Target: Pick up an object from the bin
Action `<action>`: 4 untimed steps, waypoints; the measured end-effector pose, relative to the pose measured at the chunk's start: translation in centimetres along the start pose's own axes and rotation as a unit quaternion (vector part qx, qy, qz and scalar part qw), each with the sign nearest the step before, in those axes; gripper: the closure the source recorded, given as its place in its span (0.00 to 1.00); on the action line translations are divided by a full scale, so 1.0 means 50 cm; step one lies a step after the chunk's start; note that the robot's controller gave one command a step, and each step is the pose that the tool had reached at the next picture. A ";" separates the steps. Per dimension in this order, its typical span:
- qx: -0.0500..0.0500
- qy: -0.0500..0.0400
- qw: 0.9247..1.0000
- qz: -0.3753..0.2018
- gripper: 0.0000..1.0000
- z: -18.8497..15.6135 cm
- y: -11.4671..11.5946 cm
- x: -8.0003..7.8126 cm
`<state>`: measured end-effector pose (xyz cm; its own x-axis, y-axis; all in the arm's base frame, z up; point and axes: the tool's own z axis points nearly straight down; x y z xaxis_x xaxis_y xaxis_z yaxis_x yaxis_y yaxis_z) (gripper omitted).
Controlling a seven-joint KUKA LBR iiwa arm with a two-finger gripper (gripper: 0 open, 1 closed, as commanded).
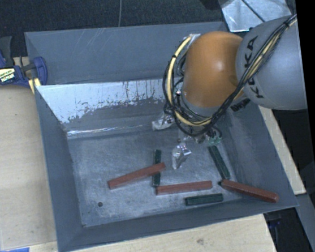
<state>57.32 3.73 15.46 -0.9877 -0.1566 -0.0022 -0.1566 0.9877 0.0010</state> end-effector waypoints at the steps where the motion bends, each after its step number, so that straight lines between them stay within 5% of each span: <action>1: 0.001 -0.003 0.999 -0.043 0.00 0.012 0.005 -0.018; 2: -0.001 0.005 0.995 -0.103 0.00 -0.036 -0.010 -0.017; 3: 0.002 -0.008 0.993 -0.117 0.00 -0.011 0.033 -0.001; 4: -0.001 -0.010 0.998 -0.061 1.00 0.152 0.072 -0.080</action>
Offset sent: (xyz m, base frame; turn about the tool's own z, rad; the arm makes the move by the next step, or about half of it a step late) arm 0.0321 -0.0149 0.1377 -0.1445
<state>60.72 7.94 7.85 -0.9609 -0.2761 -0.0218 -0.2762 0.9611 0.0022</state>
